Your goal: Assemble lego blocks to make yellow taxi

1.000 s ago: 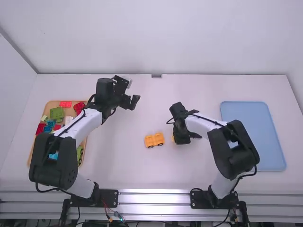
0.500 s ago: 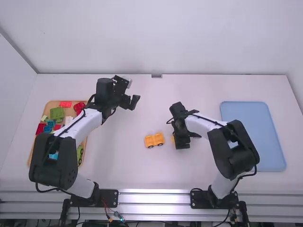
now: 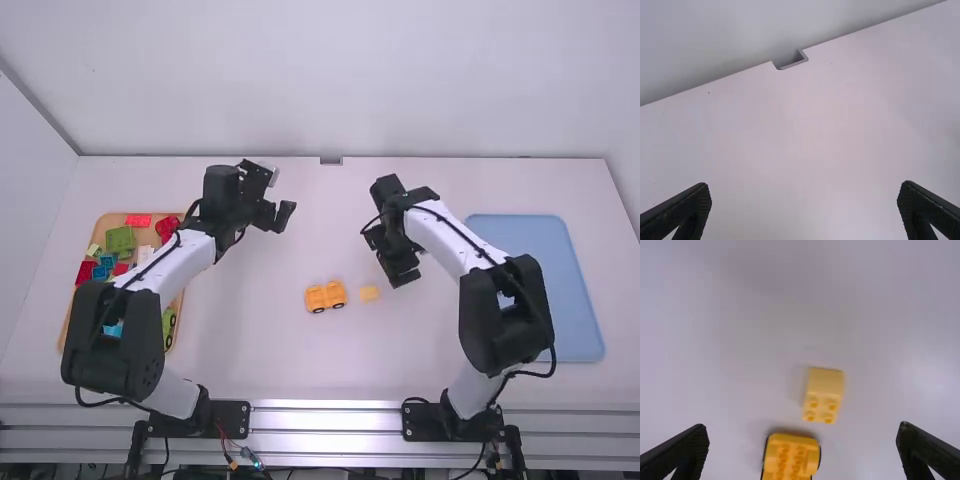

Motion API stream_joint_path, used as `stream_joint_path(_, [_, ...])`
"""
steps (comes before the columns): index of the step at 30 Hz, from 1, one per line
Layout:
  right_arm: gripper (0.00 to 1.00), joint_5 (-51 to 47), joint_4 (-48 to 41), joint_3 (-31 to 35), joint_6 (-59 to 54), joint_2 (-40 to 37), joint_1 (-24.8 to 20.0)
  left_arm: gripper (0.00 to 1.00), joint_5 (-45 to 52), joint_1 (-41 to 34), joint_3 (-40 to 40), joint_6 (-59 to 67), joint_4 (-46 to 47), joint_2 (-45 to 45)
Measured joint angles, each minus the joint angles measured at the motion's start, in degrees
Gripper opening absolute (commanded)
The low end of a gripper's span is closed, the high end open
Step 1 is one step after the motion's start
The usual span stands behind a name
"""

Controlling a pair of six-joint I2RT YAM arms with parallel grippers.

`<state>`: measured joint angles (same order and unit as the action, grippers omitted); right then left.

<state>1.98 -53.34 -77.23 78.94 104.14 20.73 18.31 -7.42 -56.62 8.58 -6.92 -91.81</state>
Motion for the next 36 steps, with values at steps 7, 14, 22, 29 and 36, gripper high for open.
stream_joint_path(7, [0.99,1.6,0.6,-10.0,-54.8,0.0,-3.1,0.99,0.0,0.0,0.0,1.1,5.0,0.0])
stream_joint_path(14, [0.99,-5.6,2.2,-10.1,-96.2,0.0,-2.8,0.99,-1.0,0.0,0.0,5.7,10.8,0.0])
stream_joint_path(22, [0.98,-2.4,5.0,-10.1,-123.2,0.0,-2.6,0.99,1.8,-0.2,0.0,12.2,13.7,0.0])
stream_joint_path(29, [0.99,25.6,-8.7,-10.0,-151.5,0.0,-7.4,0.99,25.7,0.1,6.1,34.6,13.6,0.0])
stream_joint_path(36, [0.99,45.5,-9.3,-3.3,-168.2,0.0,-16.1,0.99,41.4,-0.2,16.1,44.0,2.6,0.0])
